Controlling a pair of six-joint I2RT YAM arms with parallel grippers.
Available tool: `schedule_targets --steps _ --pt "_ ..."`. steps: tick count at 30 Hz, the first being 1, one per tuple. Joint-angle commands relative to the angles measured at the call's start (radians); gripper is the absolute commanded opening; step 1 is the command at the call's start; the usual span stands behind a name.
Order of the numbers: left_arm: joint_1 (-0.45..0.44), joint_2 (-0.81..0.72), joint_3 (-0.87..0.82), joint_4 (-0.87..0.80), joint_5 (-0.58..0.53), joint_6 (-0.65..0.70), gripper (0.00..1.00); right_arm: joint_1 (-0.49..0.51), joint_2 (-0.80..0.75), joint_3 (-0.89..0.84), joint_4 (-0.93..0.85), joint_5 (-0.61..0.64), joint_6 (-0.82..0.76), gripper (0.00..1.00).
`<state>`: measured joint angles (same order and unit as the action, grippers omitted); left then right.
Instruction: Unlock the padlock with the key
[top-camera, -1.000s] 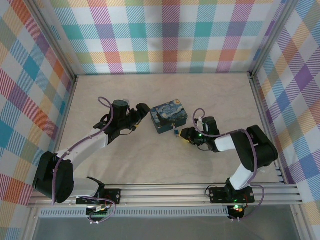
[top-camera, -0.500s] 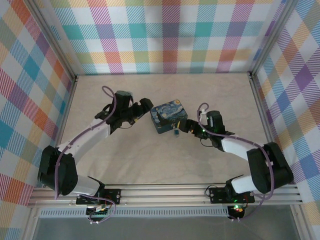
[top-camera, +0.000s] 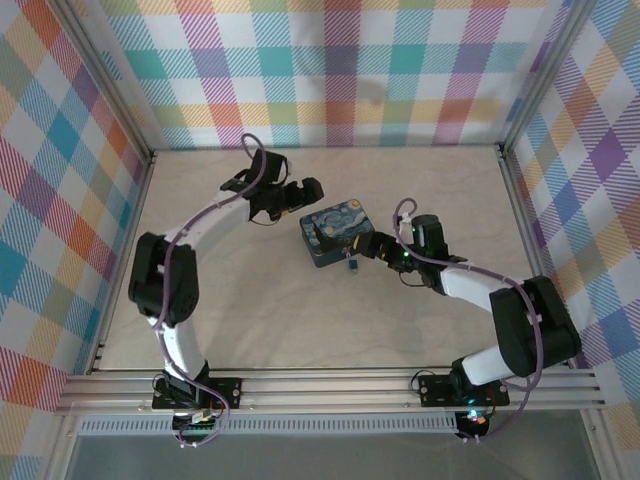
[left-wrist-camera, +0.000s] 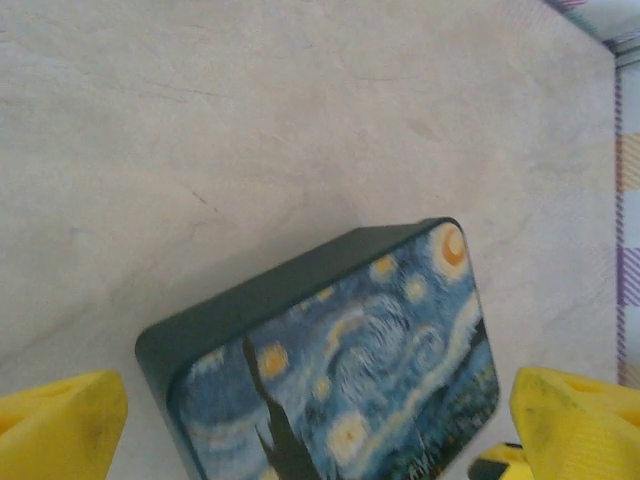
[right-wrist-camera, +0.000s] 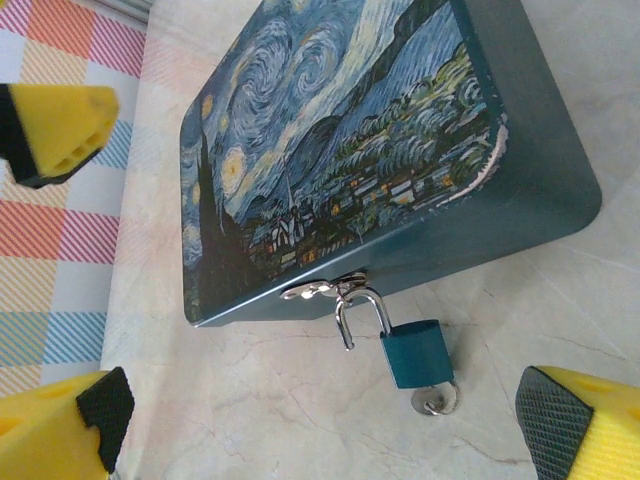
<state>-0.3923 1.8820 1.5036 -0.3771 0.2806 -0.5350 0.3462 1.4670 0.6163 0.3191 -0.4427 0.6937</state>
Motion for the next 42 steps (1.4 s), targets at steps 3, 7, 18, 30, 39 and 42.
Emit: schedule_targets --steps 3,7,18,30,39,42 --pt "0.015 0.125 0.144 -0.105 0.017 0.148 0.98 -0.004 0.064 0.072 0.003 -0.042 0.018 1.00" --pt "0.015 0.204 0.220 -0.146 0.053 0.205 0.98 -0.004 0.099 0.091 0.014 -0.038 0.025 1.00" --pt "-0.003 0.215 0.172 -0.141 0.206 0.264 1.00 -0.004 0.192 0.182 0.012 -0.063 -0.003 1.00" --pt "-0.037 0.107 0.035 -0.105 0.164 0.234 1.00 -0.004 0.247 0.252 0.007 -0.101 -0.065 1.00" --pt "-0.037 -0.041 -0.041 -0.092 0.035 0.217 1.00 -0.070 0.162 0.155 0.038 -0.137 -0.109 1.00" --pt "-0.038 -0.104 -0.062 -0.101 0.002 0.210 1.00 -0.108 0.128 0.105 0.068 -0.181 -0.116 1.00"
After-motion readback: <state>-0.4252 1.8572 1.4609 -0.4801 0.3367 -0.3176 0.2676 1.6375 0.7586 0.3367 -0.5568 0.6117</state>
